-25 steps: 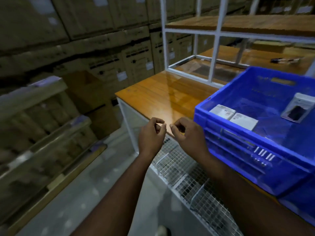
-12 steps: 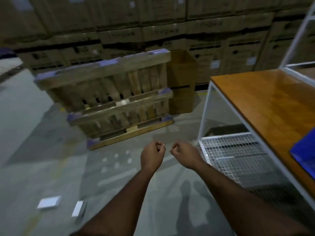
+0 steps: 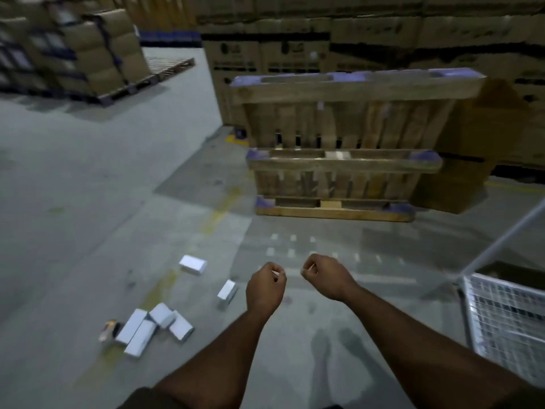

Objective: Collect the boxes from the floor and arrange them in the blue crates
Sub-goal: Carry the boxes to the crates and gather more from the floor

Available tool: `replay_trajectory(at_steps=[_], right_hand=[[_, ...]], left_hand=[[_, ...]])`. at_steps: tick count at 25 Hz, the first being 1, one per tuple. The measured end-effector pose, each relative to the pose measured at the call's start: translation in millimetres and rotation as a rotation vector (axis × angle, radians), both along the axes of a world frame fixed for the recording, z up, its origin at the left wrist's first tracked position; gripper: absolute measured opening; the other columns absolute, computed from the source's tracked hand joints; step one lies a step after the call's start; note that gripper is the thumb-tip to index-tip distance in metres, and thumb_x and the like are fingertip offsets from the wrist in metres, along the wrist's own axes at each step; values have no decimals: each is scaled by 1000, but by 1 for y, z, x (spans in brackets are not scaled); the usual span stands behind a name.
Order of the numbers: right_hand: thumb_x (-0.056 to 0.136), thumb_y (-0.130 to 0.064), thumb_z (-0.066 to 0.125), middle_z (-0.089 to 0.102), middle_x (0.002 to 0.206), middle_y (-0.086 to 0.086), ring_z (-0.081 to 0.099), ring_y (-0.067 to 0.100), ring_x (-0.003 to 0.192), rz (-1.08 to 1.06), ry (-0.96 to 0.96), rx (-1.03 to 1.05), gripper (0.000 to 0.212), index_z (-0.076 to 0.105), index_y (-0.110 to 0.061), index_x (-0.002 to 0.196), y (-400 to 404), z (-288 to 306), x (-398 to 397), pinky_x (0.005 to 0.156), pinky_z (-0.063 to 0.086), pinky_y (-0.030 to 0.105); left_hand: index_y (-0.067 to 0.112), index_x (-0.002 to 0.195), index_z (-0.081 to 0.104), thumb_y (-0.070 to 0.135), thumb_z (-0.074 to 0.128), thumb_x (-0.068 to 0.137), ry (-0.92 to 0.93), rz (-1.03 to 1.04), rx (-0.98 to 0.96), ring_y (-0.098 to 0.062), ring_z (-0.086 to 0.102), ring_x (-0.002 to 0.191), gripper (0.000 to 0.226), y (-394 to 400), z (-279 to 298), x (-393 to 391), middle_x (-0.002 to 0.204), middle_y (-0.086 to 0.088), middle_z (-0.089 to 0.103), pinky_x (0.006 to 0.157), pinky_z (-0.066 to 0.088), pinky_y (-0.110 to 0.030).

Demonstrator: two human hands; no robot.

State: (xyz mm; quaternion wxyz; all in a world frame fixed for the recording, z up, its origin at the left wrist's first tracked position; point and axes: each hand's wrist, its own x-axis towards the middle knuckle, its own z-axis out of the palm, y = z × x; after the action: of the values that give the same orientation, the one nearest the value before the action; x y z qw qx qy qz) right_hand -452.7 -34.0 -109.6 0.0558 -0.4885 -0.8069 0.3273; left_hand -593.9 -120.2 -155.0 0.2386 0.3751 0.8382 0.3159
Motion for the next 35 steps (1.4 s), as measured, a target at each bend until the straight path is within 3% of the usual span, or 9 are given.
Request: replay_trajectory(at_steps=[10, 14, 19, 22, 28, 35], right_hand=[[91, -33, 58, 69, 97, 0, 61, 17, 83, 398, -36, -36, 17, 66, -20, 97, -36, -24, -199, 71, 49, 32], [90, -33, 59, 70, 98, 1, 61, 18, 84, 569, -40, -57, 17, 67, -19, 97, -35, -39, -271, 69, 45, 29], [90, -33, 58, 70, 103, -1, 64, 18, 93, 756, -33, -106, 19, 67, -19, 99, -32, -54, -361, 79, 50, 31], [90, -32, 58, 69, 105, 0, 63, 18, 94, 843, -47, -122, 17, 66, -19, 99, -37, -66, -400, 79, 49, 29], [91, -31, 58, 68, 108, 4, 63, 21, 97, 883, -99, -170, 18, 65, -19, 102, -52, -90, -454, 82, 49, 30], [87, -23, 54, 68, 111, 2, 62, 21, 99, 683, -177, -175, 23, 64, -20, 107, -68, -119, -537, 79, 45, 28]], left_hand=[[26, 93, 68, 29, 55, 88, -82, 392, 7, -18, 70, 85, 14, -71, -13, -156, 88, 5, 75, 78, 55, -32], [28, 90, 65, 39, 44, 79, -146, 552, -4, -16, 71, 83, 26, -92, -26, -204, 84, 7, 74, 77, 57, -36], [31, 90, 62, 28, 59, 89, -120, 753, -51, -10, 69, 79, 4, -107, -18, -267, 80, 7, 73, 64, 45, -23], [33, 86, 62, 34, 57, 83, -142, 895, -57, -10, 70, 76, 6, -122, -19, -294, 76, 9, 73, 72, 54, -28], [30, 85, 65, 31, 50, 77, -218, 1005, -53, -10, 72, 70, 17, -150, -42, -331, 68, 10, 73, 76, 60, -38], [32, 83, 64, 30, 53, 82, -263, 910, -76, -11, 71, 70, 11, -186, -76, -428, 68, 9, 73, 76, 59, -36]])
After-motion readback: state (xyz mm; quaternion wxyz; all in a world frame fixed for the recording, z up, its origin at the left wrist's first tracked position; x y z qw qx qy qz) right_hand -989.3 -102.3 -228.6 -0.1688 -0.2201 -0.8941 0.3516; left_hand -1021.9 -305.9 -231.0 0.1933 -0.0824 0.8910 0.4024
